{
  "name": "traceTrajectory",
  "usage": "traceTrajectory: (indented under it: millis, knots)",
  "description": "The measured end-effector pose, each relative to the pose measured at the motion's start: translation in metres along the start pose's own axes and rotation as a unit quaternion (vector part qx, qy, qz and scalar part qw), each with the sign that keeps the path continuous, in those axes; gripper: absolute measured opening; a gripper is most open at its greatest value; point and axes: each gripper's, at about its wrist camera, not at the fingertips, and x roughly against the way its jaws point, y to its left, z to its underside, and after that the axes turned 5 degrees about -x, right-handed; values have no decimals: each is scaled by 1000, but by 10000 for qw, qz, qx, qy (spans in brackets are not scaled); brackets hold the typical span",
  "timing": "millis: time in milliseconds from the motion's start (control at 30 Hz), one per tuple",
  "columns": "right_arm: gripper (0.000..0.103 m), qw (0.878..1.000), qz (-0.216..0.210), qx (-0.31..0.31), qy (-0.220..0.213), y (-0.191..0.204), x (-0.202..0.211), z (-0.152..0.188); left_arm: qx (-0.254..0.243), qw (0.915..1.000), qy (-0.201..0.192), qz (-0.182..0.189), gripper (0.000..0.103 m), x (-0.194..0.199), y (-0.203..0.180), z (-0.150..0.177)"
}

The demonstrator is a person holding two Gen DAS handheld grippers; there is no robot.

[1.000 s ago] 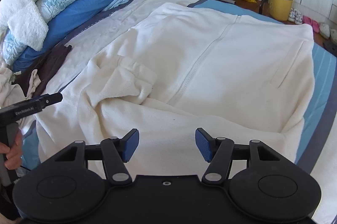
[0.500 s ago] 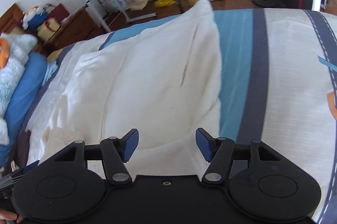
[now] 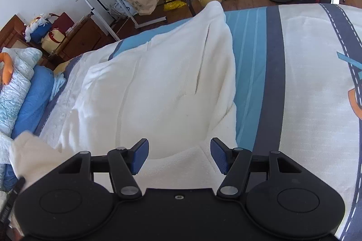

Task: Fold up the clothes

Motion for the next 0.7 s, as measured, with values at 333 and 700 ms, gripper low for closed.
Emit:
traceTrajectory:
  millis: [333, 700]
  knots:
    - [66, 9994, 317, -168, 14, -19, 6, -2, 58, 9907, 1281, -449, 62, -33, 38, -12]
    - [66, 9943, -146, -754, 739, -41, -19, 3, -114, 9912, 1316, 60, 71, -70, 56, -9]
